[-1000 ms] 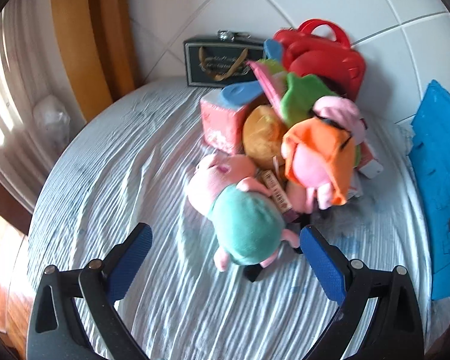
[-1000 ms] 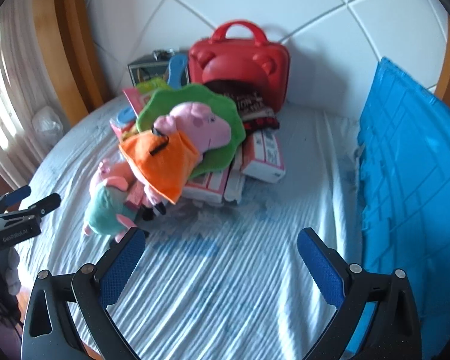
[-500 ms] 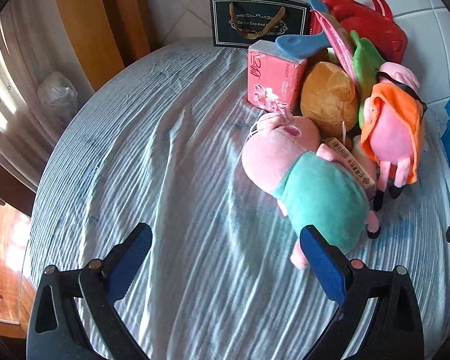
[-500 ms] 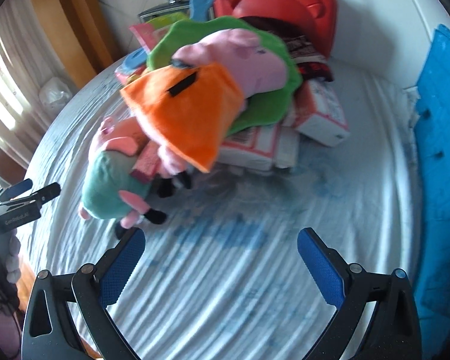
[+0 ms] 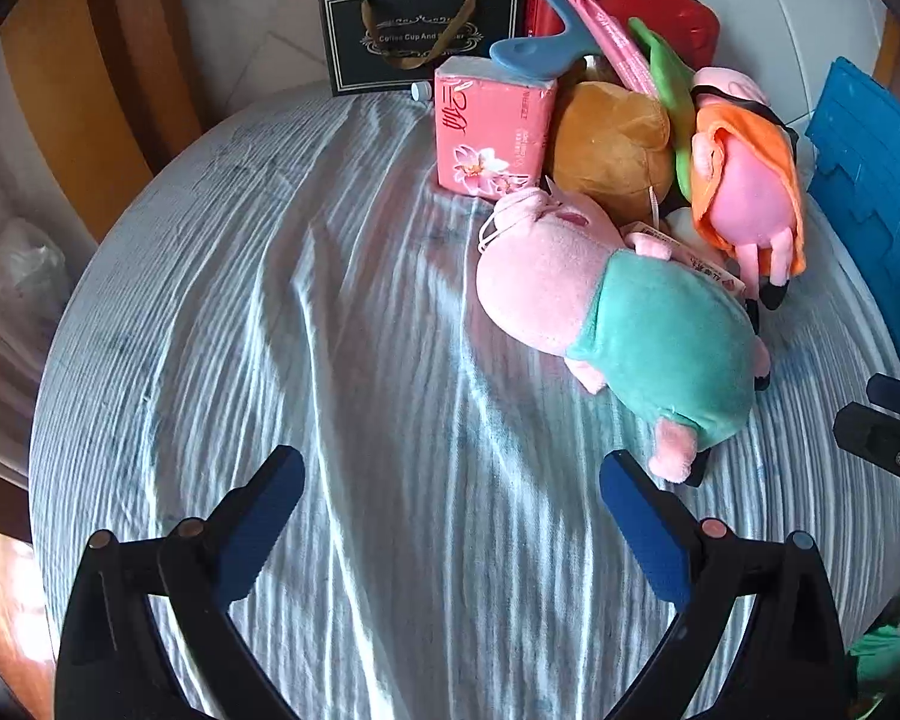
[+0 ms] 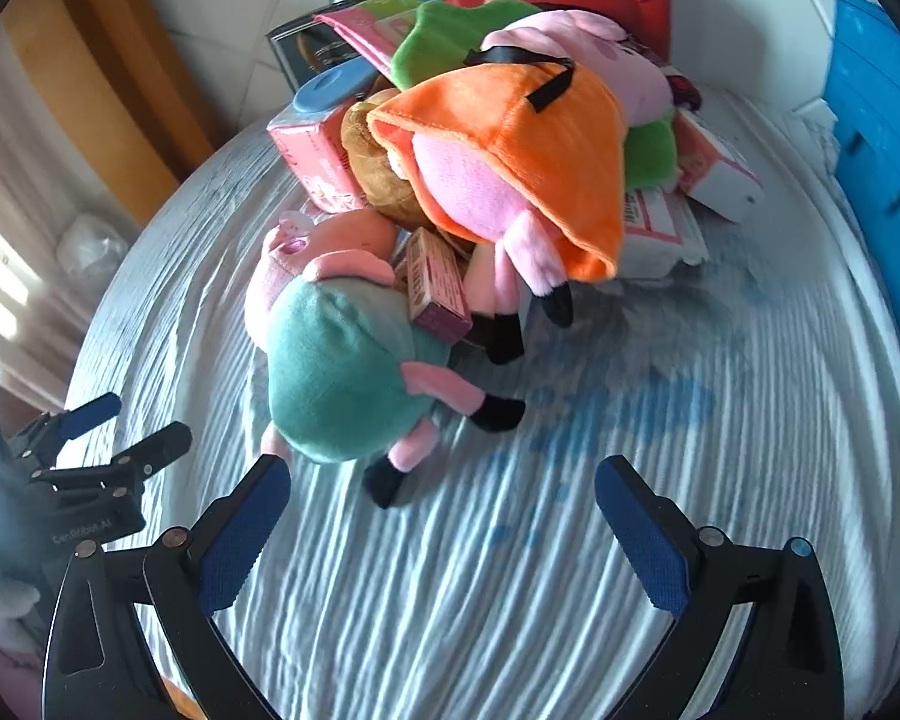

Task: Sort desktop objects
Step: 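Move both grippers back over the remaining pile of toys, then grasp the pink pig plush with green shirt using the right gripper, then carry the pink pig plush with the right gripper into the blue crate and release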

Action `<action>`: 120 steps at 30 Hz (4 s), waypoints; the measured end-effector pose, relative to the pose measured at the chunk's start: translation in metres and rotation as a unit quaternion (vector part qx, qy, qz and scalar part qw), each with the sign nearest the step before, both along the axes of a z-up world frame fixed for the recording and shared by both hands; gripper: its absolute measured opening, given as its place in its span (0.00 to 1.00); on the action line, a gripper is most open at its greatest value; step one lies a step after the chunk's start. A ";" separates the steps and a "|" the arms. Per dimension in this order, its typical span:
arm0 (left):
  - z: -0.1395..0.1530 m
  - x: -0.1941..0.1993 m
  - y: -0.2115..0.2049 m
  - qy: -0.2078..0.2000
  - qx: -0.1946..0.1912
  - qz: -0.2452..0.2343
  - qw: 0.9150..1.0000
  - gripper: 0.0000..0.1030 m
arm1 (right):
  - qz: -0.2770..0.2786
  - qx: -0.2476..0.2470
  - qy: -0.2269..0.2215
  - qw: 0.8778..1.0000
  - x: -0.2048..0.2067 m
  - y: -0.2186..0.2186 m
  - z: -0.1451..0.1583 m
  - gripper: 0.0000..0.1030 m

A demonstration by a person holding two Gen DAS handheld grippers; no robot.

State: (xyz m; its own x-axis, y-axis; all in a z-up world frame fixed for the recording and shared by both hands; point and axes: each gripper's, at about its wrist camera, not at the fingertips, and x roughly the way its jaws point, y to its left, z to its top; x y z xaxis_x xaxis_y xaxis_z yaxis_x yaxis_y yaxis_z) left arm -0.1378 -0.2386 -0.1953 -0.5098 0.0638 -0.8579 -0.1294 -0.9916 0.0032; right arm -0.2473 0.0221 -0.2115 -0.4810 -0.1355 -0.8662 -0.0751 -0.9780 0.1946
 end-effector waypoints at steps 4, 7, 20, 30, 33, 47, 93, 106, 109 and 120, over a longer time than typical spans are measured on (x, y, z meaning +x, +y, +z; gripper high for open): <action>0.001 -0.002 0.000 0.014 -0.030 -0.031 0.999 0.97 | -0.010 -0.010 0.026 1.000 0.011 -0.005 -0.002 1.00; -0.006 -0.009 0.002 0.008 -0.034 -0.067 0.997 0.97 | -0.029 -0.018 0.026 0.999 0.018 -0.015 -0.006 1.00; -0.018 -0.092 0.012 0.011 -0.005 -0.288 0.957 0.97 | -0.154 -0.033 -0.009 0.987 -0.019 -0.063 -0.027 1.00; -0.046 -0.126 0.041 -0.029 0.008 -0.413 0.910 0.98 | -0.221 -0.061 -0.049 0.972 -0.056 -0.054 -0.057 1.00; -0.050 -0.131 0.048 -0.042 0.029 -0.432 0.900 0.98 | -0.238 -0.065 -0.054 0.968 -0.060 -0.047 -0.064 1.00; -0.010 -0.081 0.040 0.007 0.087 -0.453 0.887 0.82 | -0.222 -0.041 -0.013 0.974 -0.020 -0.059 -0.020 0.70; 0.248 0.085 0.582 0.193 0.082 -0.444 0.871 0.82 | -0.254 0.019 0.224 0.941 0.252 0.444 0.233 0.68; 0.255 0.116 0.567 0.244 0.052 -0.372 0.894 0.85 | -0.287 0.079 0.259 0.919 0.294 0.465 0.232 1.00; 0.254 0.113 0.534 0.259 0.048 -0.319 0.910 0.95 | -0.267 0.088 0.282 0.918 0.293 0.445 0.236 1.00; 0.198 0.077 0.351 0.240 0.000 -0.106 0.965 0.96 | -0.204 0.130 0.422 0.874 0.257 0.337 0.254 1.00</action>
State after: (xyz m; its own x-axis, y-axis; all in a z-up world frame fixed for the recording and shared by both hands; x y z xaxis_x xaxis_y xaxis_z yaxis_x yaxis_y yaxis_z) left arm -0.0605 0.1120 0.0025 -0.8239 0.2106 -0.5261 -0.3134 -0.9429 0.1133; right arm 0.0093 0.3594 0.0430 -0.9255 0.3449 -0.1567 -0.3650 -0.9226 0.1246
